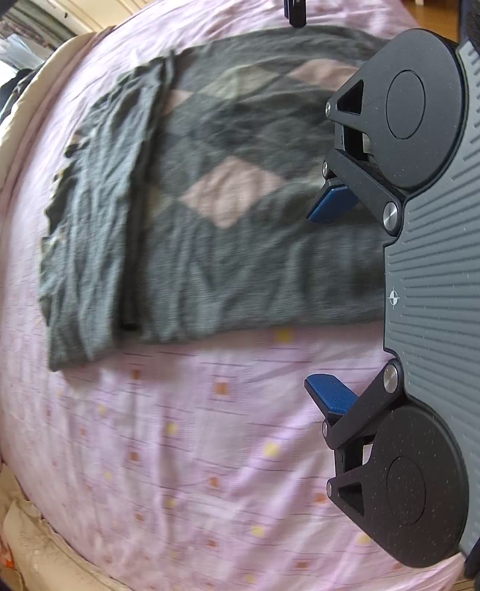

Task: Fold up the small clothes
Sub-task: 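Move both grippers to the sweater's hem, then close both grippers on the hem of the sweater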

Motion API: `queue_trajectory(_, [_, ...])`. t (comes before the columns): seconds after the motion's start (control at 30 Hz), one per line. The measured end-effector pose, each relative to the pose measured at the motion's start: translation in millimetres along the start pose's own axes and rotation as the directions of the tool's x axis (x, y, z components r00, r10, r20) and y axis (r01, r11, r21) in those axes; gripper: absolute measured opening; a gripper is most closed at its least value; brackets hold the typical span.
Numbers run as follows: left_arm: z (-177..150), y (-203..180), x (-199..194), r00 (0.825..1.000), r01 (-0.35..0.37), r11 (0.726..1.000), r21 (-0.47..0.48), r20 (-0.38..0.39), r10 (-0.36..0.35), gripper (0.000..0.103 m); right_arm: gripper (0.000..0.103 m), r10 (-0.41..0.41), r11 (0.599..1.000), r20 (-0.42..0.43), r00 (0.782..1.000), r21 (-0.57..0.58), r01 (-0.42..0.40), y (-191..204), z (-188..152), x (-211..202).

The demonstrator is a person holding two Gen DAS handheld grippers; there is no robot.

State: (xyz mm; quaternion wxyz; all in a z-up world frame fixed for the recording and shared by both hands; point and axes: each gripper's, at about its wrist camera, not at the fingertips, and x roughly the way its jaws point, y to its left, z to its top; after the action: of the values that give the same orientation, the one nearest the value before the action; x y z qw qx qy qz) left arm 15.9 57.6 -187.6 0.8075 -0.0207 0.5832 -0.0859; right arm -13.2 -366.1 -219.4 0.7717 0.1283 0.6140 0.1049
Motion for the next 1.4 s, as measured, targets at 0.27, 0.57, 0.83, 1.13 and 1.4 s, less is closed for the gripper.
queue_trajectory(0.27, [-43, -14, 6, 0.997, 0.012, 1.0, 0.024, -0.076, -0.01, 0.089, 0.075, 0.001, 0.999, -0.084, 0.996, -0.032, -0.004, 8, -42, 11])
queue_trajectory(0.57, [-59, -21, 19, 0.994, 0.052, 0.991, 0.125, -0.105, -0.039, 0.096, 0.085, -0.036, 0.999, -0.082, 0.996, -0.012, 0.035, 20, -63, 22])
queue_trajectory(0.83, [-75, -31, 20, 0.998, 0.027, 0.969, 0.247, -0.055, -0.013, 0.102, 0.103, -0.088, 0.994, -0.046, 0.995, -0.074, 0.085, 41, -69, 34])
queue_trajectory(1.13, [-77, -39, 25, 0.997, -0.074, 0.984, 0.161, 0.01, 0.073, 0.103, 0.103, -0.056, 0.986, 0.01, 0.998, -0.155, 0.057, 40, -85, 34])
queue_trajectory(1.4, [-76, -37, 23, 0.998, -0.069, 0.987, 0.144, 0.002, 0.069, 0.103, 0.103, -0.065, 0.965, 0.063, 0.996, -0.25, 0.079, 45, -101, 27])
